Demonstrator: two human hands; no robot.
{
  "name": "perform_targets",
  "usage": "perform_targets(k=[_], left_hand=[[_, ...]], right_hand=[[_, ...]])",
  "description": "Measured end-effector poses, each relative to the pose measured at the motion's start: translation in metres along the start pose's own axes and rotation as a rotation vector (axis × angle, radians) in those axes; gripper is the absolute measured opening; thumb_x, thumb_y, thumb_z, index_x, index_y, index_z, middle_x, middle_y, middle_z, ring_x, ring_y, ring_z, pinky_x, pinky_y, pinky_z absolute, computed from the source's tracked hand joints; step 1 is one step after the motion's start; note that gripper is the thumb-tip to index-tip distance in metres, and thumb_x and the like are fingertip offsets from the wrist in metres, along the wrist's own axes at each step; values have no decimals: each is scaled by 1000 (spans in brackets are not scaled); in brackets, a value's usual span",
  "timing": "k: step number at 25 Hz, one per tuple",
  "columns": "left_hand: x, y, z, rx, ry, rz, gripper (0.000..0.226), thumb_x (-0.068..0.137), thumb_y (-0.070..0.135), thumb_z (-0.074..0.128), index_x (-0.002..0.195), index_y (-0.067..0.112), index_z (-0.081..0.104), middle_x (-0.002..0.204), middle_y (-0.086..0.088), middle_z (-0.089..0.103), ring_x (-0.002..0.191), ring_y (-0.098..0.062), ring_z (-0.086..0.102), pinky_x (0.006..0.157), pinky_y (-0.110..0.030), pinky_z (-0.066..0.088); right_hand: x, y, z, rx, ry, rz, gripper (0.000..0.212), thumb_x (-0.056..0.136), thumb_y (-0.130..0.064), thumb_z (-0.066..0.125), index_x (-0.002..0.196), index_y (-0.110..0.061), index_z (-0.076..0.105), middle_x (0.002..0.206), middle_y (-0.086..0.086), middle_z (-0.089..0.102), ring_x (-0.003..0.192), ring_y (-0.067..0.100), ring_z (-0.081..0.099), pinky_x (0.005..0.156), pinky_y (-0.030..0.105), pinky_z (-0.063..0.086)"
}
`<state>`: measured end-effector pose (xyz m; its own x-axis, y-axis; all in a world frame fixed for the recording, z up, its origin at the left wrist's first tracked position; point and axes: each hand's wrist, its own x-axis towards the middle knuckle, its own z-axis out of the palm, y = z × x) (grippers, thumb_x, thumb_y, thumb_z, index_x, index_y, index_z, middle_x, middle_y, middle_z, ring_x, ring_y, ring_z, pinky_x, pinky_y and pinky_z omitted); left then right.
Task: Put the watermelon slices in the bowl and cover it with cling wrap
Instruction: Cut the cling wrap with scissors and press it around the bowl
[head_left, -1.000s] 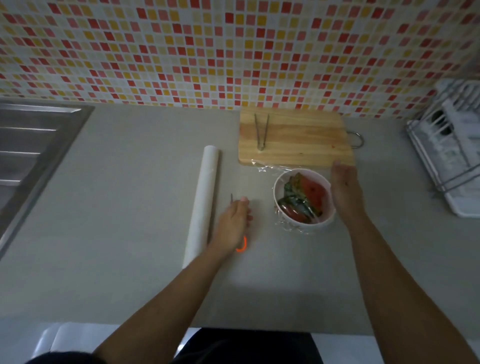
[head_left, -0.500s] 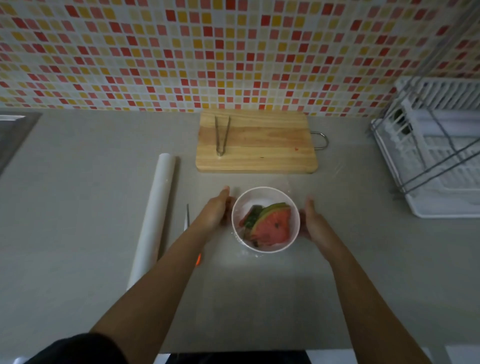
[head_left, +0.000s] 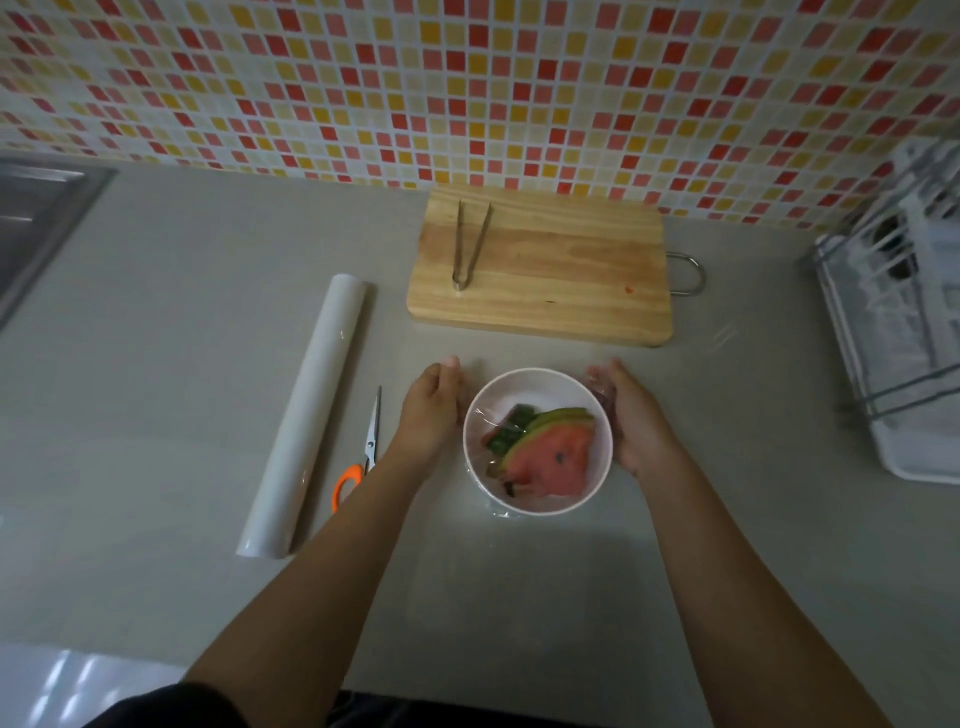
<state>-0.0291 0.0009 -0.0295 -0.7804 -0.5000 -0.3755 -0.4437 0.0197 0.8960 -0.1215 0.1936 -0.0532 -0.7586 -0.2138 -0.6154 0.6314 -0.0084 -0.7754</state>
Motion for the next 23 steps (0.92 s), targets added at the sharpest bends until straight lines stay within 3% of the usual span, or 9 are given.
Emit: perform_targets(k=[2, 4, 6, 9, 12, 15, 19, 23], left_hand=[[1, 2, -4, 70, -63, -57, 72, 98, 56, 17, 88, 6, 67, 74, -7, 63, 72, -23, 57, 71, -35, 43], [-2, 2, -4, 202, -126, -55, 80, 94, 62, 13, 76, 10, 71, 70, -5, 66, 72, -25, 60, 72, -37, 44], [-7, 2, 2, 296, -3, 45, 67, 95, 55, 27, 70, 6, 65, 68, -5, 65, 71, -25, 59, 69, -35, 44], [-9, 3, 9, 345, 170, 215, 48, 99, 35, 41, 70, -1, 53, 66, -7, 60, 66, -24, 55, 61, -32, 36], [-3, 4, 9, 384, 184, 297, 40, 100, 32, 42, 69, 7, 49, 67, -8, 64, 62, -22, 56, 58, -31, 35], [2, 3, 10, 397, 195, 333, 41, 99, 31, 43, 69, 5, 50, 67, -8, 65, 58, -20, 54, 56, -26, 33], [6, 4, 4, 366, 115, 250, 44, 99, 36, 43, 67, 7, 53, 63, 4, 63, 55, -1, 52, 54, -12, 35], [2, 0, -7, 101, -46, -20, 56, 92, 56, 42, 68, 12, 67, 59, 3, 65, 55, -11, 58, 59, -27, 45]], right_hand=[[-3, -6, -4, -61, -179, 57, 74, 91, -64, 19, 79, -21, 78, 79, 1, 76, 77, 18, 72, 68, 29, 54], [-5, -12, -4, -228, -252, 45, 69, 87, -69, 24, 96, -24, 76, 98, 6, 75, 93, 20, 70, 84, 35, 54], [-4, -14, -1, -379, -142, -76, 47, 87, -58, 41, 83, -27, 77, 82, -1, 76, 81, 14, 71, 82, 36, 52], [-4, -10, 9, -297, 70, -215, 39, 90, -38, 50, 61, -20, 70, 53, -7, 67, 56, 9, 63, 65, 30, 46], [-1, -5, 18, -165, 182, -183, 37, 89, -36, 51, 61, -18, 65, 48, -7, 63, 54, 13, 60, 62, 29, 45], [0, -4, 20, -58, 181, -113, 36, 90, -36, 50, 63, -18, 65, 43, -8, 60, 43, 8, 58, 55, 25, 43], [-1, -8, 19, -31, 136, -54, 36, 92, -35, 49, 67, -16, 66, 47, -5, 64, 48, 14, 61, 56, 26, 45], [-5, -12, 20, -19, 94, 6, 37, 94, -33, 46, 67, -15, 66, 52, -1, 65, 53, 18, 60, 58, 27, 45]])
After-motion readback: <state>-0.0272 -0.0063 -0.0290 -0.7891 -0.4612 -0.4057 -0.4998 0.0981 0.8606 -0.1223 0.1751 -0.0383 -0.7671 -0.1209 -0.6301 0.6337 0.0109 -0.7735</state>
